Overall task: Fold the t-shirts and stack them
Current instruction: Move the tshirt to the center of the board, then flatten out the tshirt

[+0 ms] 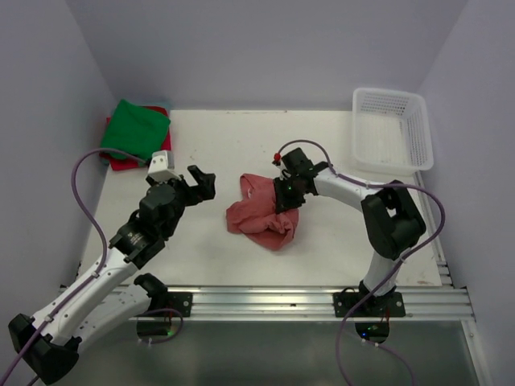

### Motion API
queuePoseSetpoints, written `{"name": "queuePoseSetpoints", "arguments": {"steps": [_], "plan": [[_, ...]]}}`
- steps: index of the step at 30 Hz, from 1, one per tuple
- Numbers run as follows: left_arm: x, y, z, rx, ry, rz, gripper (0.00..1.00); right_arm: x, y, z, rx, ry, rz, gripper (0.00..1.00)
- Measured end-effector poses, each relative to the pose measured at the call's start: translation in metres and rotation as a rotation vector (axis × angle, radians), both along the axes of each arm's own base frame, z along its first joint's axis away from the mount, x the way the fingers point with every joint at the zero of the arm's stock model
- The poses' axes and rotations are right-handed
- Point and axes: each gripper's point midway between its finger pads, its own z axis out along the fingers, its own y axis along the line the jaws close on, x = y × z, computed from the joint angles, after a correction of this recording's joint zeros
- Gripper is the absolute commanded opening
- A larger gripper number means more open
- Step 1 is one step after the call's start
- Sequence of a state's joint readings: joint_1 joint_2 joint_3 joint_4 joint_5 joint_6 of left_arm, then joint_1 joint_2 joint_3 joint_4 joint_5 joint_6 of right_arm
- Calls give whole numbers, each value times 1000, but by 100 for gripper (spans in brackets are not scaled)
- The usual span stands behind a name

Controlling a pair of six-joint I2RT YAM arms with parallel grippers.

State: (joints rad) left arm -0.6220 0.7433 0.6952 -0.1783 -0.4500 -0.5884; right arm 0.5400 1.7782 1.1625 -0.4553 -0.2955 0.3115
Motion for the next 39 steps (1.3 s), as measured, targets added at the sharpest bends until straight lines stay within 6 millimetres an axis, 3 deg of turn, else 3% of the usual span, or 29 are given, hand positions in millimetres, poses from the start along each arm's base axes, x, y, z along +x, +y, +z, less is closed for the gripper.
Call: {"name": "queuePoseSetpoints", "arguments": {"steps": [1,2,3,5,10,13,18,22,25,30,35,39], "plan": [[0,0,-2,2,5,0,100,-2,-3,-7,-66,4,-13,42],[1,-1,-3,4,10,0,100,-2,-5,-11,-116,-1,-21,66],[1,-1,-5,8,16,0,100,-2,-6,-13,-152,-8,-29,79],[3,-4,-11,19,34,-9,100,-1,-9,-12,-221,-39,-40,89],[9,-26,-36,58,101,-97,100,7,-29,-7,-344,-100,-108,92],[14,-46,-65,104,184,-183,100,15,-39,11,-366,-166,-168,92],[16,-81,-126,178,359,-347,100,27,-43,81,-254,-354,-260,93],[17,-99,-152,191,437,-431,100,28,-42,130,-125,-482,-297,93],[23,-114,-158,174,438,-476,99,28,-40,139,-94,-508,-301,92],[36,-136,-143,129,345,-546,99,22,-41,123,-104,-477,-282,90],[79,-168,-120,99,238,-570,98,14,-46,111,-114,-459,-277,89],[115,-198,-128,78,235,-607,92,10,-50,124,-90,-489,-288,89]]}}
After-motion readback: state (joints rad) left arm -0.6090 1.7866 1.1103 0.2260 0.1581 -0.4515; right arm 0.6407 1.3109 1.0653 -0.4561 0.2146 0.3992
